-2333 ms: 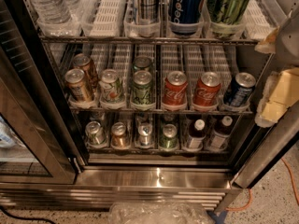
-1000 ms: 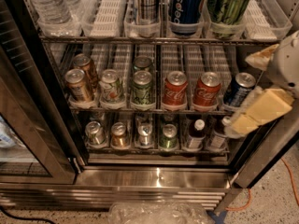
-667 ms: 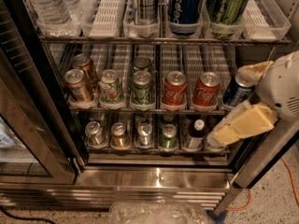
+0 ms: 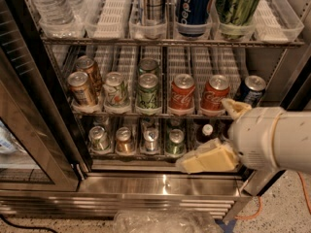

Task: Pick coke can from middle shelf of fridge

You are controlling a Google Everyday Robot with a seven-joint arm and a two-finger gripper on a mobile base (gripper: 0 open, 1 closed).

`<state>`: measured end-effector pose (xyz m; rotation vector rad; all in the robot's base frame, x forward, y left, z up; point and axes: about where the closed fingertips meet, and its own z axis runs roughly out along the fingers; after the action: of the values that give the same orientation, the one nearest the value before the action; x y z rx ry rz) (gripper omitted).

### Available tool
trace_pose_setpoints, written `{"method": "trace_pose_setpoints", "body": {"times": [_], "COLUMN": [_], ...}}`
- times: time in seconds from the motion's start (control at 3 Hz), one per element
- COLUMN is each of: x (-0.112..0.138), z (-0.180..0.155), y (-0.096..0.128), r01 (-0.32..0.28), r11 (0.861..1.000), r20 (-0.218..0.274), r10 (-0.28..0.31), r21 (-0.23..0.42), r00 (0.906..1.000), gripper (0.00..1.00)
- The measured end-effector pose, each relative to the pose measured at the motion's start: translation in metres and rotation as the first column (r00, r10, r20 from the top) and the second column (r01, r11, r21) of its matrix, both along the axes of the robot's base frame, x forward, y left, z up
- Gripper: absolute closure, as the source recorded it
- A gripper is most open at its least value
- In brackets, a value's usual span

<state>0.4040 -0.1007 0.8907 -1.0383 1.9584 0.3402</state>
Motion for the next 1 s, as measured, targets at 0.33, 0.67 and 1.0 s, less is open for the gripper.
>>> {"method": "trace_pose_setpoints", "body": {"times": [0.33,0.67,1.0], "x": [0.006,0.019,0.019], "z": [-0.011,0.002,0.002], "y": [0.022,0.026,0.027], "r01": [0.064,0.107,0.107], "r11": [0.997,0.991,0.991], "r20": [0.084,0.137,0.138], "r10": [-0.068,-0.117,-0.117], "r21": [0.049,0.079,0.078], "r00": [0.9942,0.9836,0.9836], "gripper": [0.00,0.00,0.00]}}
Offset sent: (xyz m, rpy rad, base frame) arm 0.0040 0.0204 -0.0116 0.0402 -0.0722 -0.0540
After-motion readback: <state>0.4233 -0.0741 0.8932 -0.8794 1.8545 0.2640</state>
